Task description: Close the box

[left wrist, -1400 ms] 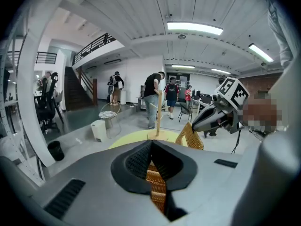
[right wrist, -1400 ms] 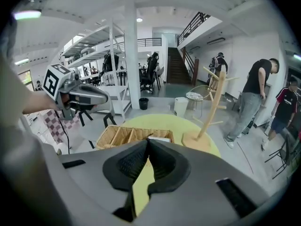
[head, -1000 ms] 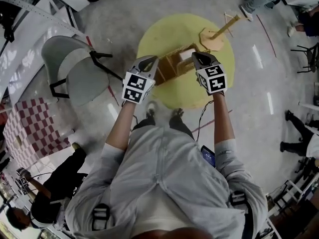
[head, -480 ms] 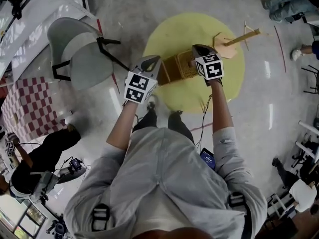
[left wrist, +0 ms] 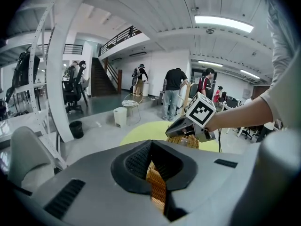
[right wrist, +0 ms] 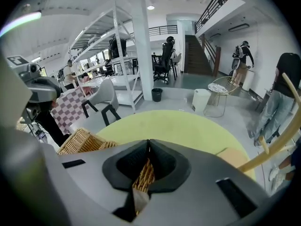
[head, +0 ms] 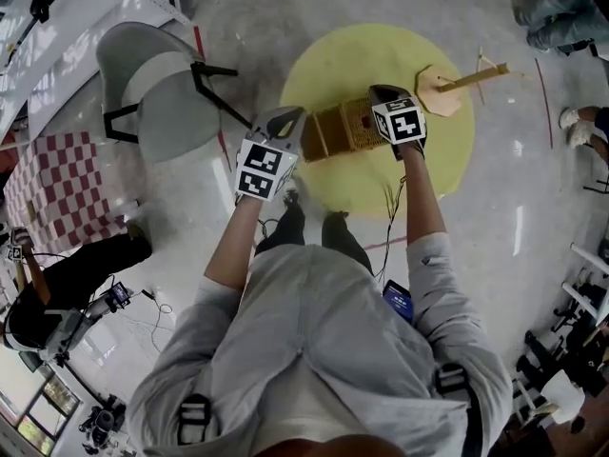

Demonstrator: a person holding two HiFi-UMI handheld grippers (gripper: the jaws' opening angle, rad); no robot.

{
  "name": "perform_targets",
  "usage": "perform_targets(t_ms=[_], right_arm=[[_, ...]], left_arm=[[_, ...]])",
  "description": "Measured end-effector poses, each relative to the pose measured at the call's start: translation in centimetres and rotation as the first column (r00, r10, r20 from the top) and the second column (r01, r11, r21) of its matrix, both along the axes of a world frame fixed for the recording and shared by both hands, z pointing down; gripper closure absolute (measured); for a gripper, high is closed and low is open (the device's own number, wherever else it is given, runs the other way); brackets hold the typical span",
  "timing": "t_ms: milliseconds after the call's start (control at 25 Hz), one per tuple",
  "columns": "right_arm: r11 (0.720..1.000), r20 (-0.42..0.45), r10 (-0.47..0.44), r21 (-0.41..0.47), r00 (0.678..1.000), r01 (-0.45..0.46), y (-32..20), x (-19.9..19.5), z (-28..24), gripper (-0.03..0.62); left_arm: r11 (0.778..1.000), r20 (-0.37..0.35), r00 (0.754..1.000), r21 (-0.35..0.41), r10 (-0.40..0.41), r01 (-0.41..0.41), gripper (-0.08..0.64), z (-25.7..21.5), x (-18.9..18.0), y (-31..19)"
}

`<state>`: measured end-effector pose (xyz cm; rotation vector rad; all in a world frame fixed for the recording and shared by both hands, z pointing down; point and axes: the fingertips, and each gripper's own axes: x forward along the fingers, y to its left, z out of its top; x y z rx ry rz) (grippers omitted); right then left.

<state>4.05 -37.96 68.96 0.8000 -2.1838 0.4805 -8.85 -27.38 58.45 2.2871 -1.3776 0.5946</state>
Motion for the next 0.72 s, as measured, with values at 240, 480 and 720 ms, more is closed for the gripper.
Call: perform_targets(t_ms=[240,480,720], right_arm=[[0.999,0.053,0.027,-0.021,0.998,-0.026,0.0,0.3,-1.0,0.443],[0.997,0.080,0.042,0.067,0.996,-0.047,1.0,2.0,-6.3,0.450],[0.971,0.101,0.087,0.216,0.991,-0.107,3.2,5.3,-14.4,0.569]], left_arm=[[1.000,-0.012,1.000,0.017,0.024,-0.024,0.532,-0.4,0.3,0.4],[0.996,-0.004,0.999,0.068,0.051,-0.050,0.532,-2.5,0.0,0.0],[0.987,0.024,0.998,0.151,0.060,-0.063,0.532,-6.9,-0.6,-0.6]])
